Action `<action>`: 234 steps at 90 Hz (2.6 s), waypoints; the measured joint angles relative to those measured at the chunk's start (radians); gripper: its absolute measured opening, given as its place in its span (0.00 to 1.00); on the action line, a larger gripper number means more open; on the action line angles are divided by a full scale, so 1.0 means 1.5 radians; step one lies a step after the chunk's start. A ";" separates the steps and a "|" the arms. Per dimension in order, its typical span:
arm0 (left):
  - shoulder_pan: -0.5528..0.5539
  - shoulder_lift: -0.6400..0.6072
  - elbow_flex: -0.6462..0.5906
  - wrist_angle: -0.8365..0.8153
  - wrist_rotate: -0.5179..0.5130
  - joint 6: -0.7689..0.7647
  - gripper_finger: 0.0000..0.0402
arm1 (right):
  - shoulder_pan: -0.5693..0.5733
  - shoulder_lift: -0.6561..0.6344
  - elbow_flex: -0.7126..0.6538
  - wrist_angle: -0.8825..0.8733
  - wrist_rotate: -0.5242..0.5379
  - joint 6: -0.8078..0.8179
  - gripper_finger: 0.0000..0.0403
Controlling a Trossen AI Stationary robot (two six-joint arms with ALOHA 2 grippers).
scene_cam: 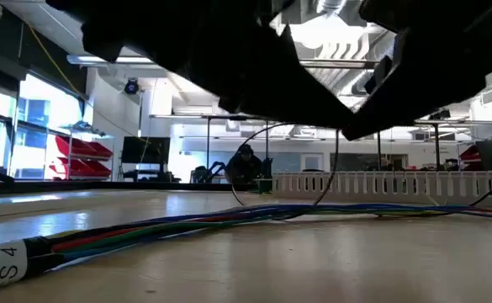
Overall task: Ziptie cables
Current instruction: Wrap the cable wires with zip tie
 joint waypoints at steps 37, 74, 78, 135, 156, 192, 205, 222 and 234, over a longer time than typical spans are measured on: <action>0.000 0.000 0.000 -0.019 -0.001 -0.004 0.02 | 0.000 0.001 0.000 0.007 -0.013 -0.010 0.00; -0.014 -0.012 -0.001 -0.010 -0.014 -0.013 0.00 | 0.014 -0.001 0.002 -0.021 -0.016 0.020 0.00; -0.014 -0.013 -0.001 -0.010 -0.014 -0.023 0.00 | 0.014 -0.001 0.002 -0.021 -0.018 0.022 0.00; -0.009 -0.012 0.000 -0.015 -0.007 -0.060 0.30 | 0.013 0.001 0.000 -0.026 -0.020 0.010 0.00; -0.011 -0.012 0.000 -0.034 -0.011 -0.061 0.24 | 0.013 0.001 0.000 -0.024 -0.020 0.010 0.00; -0.017 -0.012 0.000 -0.037 -0.036 -0.061 0.02 | 0.013 0.001 0.000 -0.026 -0.016 0.013 0.00; -0.030 -0.023 0.000 -0.075 -0.063 -0.061 0.01 | 0.033 0.001 0.000 -0.068 -0.011 0.052 0.00; -0.042 -0.043 0.000 -0.119 -0.096 -0.069 0.00 | 0.100 0.001 0.001 -0.169 0.020 0.156 0.00; -0.043 -0.044 0.000 -0.121 -0.086 -0.072 0.00 | 0.165 0.000 0.001 -0.242 0.028 0.258 0.00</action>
